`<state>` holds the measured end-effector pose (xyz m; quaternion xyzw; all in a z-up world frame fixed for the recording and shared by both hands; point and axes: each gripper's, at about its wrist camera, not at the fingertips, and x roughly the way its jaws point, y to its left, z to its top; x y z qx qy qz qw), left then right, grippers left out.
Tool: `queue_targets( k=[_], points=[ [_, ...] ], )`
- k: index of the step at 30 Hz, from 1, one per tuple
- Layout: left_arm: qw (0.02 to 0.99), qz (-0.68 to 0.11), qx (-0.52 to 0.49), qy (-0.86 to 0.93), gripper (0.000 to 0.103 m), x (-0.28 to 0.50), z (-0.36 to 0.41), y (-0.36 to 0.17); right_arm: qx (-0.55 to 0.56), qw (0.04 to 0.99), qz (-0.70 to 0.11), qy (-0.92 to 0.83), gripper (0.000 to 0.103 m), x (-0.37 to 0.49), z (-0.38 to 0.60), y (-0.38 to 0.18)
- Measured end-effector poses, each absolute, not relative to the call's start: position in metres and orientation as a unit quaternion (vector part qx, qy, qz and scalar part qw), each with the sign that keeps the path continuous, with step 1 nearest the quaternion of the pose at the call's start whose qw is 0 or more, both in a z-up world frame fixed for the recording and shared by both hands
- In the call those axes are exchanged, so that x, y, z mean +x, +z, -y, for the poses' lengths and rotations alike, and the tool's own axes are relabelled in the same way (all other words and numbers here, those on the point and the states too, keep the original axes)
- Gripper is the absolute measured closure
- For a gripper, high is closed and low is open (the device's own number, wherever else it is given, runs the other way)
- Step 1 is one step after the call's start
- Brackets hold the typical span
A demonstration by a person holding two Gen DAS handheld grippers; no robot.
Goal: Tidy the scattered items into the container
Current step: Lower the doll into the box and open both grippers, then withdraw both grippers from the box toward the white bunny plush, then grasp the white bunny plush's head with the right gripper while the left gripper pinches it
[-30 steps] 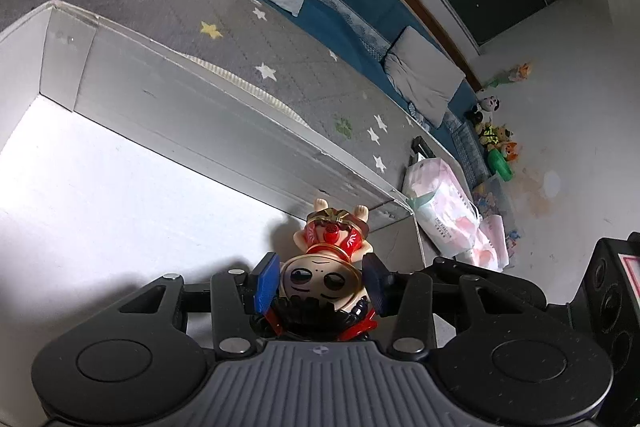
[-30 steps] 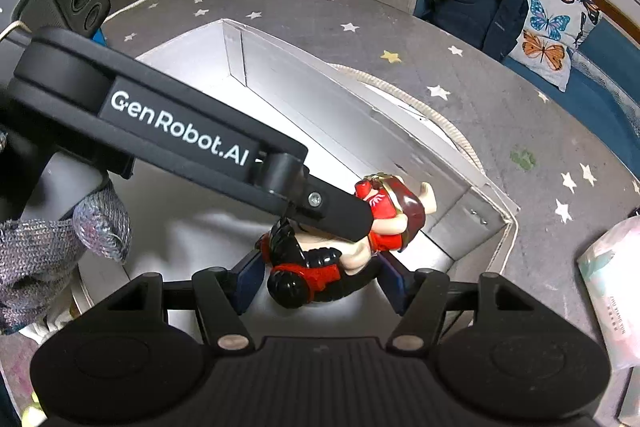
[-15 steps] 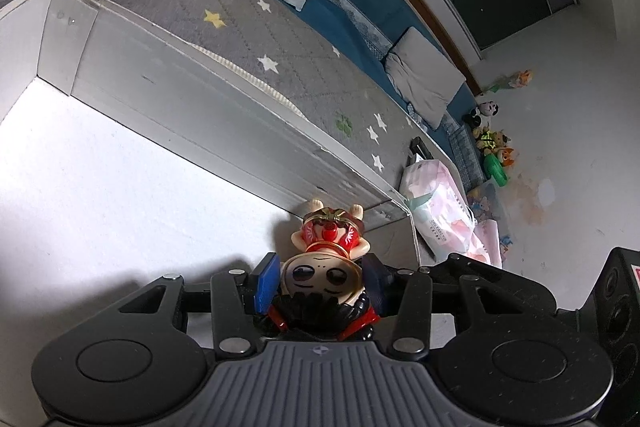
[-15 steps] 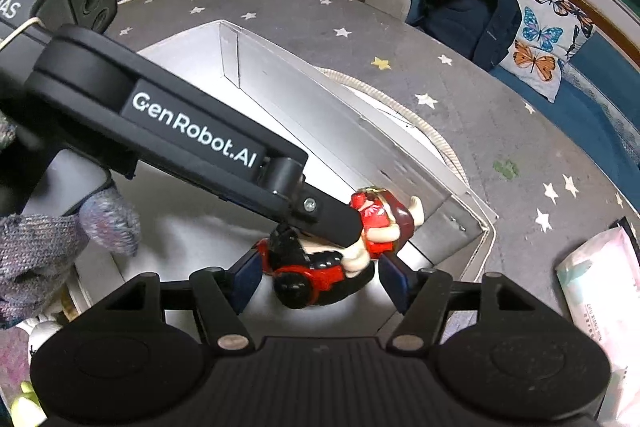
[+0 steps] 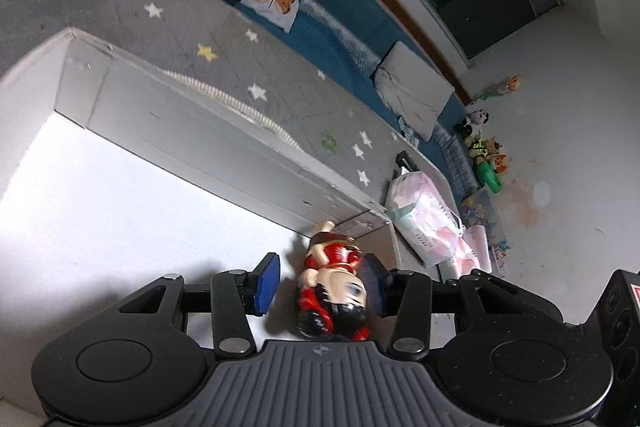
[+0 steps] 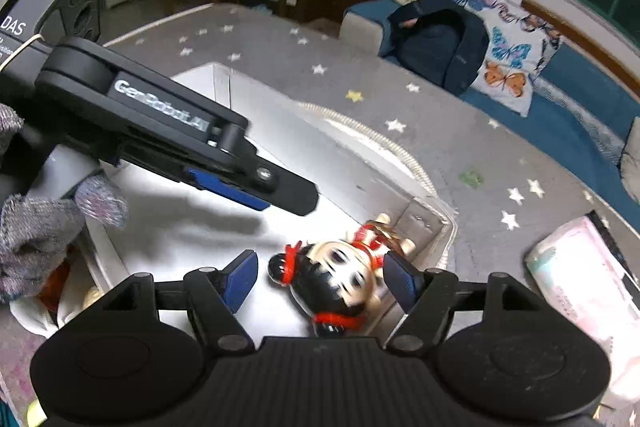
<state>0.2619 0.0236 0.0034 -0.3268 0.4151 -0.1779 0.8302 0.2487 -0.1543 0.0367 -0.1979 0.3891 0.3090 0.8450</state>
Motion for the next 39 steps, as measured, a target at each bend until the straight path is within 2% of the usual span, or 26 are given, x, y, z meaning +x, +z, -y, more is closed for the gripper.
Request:
queue_targets(
  k=[17,21,23,29,39],
  points=[
    [0.876,-0.343,-0.257,-0.222,0.056,0.152,-0.040,0.048,-0.151,0.884,-0.289,0.335,0.033,0.133,0.186,0.069],
    [0.883,-0.342,-0.227,-0.226,0.056,0.120,-0.044,0.045,-0.156,0.877,-0.294,0.346,0.035,0.108,0.185,0.058],
    [0.886,-0.344,-0.213,-0.225,0.057,0.106,-0.047,0.041,-0.156,0.874,-0.302,0.348,0.040,0.100,0.186,0.050],
    [0.889,-0.356,-0.177,-0.228,0.057,0.075,-0.053,0.027,-0.174,0.860,-0.323,0.353,0.042,0.084,0.186,0.026],
    [0.883,-0.381,-0.137,-0.237,0.057,0.059,-0.053,0.002,-0.200,0.837,-0.349,0.370,0.048,0.076,0.190,-0.001]
  ],
)
